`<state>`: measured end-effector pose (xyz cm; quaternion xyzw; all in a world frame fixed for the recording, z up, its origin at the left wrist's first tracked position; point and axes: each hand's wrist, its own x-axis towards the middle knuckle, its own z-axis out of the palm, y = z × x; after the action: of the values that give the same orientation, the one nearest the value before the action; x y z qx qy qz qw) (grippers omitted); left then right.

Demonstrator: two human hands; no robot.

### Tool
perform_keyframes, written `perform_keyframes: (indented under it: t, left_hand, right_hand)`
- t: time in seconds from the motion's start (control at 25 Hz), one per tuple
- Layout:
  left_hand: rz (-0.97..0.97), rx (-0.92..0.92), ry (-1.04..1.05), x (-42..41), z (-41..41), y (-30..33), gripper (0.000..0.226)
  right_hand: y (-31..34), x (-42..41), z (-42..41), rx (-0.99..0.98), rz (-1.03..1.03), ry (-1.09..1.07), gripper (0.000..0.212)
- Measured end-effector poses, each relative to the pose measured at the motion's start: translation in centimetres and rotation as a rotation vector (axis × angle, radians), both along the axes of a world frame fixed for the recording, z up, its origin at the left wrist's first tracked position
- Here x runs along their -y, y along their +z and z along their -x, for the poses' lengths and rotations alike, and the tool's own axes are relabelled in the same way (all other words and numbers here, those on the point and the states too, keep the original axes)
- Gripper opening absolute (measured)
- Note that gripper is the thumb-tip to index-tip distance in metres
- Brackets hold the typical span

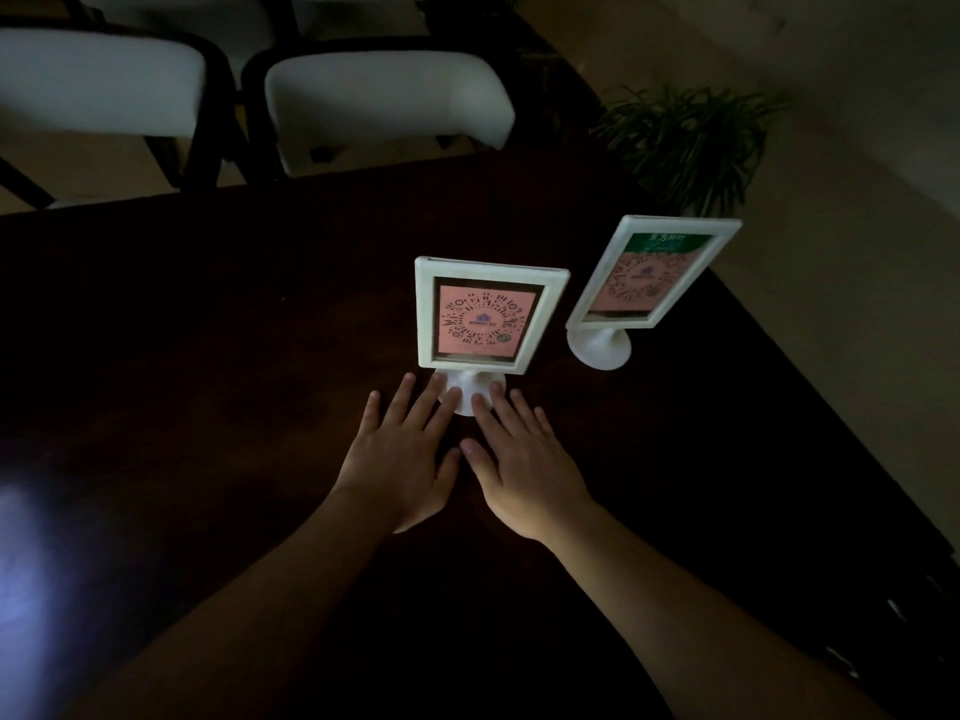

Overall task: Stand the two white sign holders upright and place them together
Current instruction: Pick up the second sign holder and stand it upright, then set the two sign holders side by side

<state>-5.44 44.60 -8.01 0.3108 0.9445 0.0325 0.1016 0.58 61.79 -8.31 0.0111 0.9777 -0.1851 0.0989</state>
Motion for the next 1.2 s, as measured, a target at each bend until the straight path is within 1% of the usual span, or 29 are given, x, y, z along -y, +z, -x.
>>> perform_keyframes:
  t: [0.44,0.68,1.04,1.2]
  left_hand:
    - [0.001,-0.008,-0.018,-5.0,0.6,-0.6,0.075]
    - [-0.006,0.001,0.002,-5.5,0.7,-0.5,0.076]
    - [0.004,0.014,0.055,-5.6,-0.1,0.1,0.077]
    - [0.002,0.013,0.122,-4.9,-1.0,0.8,0.076]
  right_hand:
    - [-0.5,-4.9,-0.1,-0.037,-0.001,-0.013,0.073]
    - [-0.9,-5.6,0.0,-0.063,0.017,0.002,0.074]
    - [-1.0,-6.0,0.1,-0.036,0.018,0.038,0.076]
    - [-0.4,-6.6,0.1,-0.015,0.047,0.085,0.071]
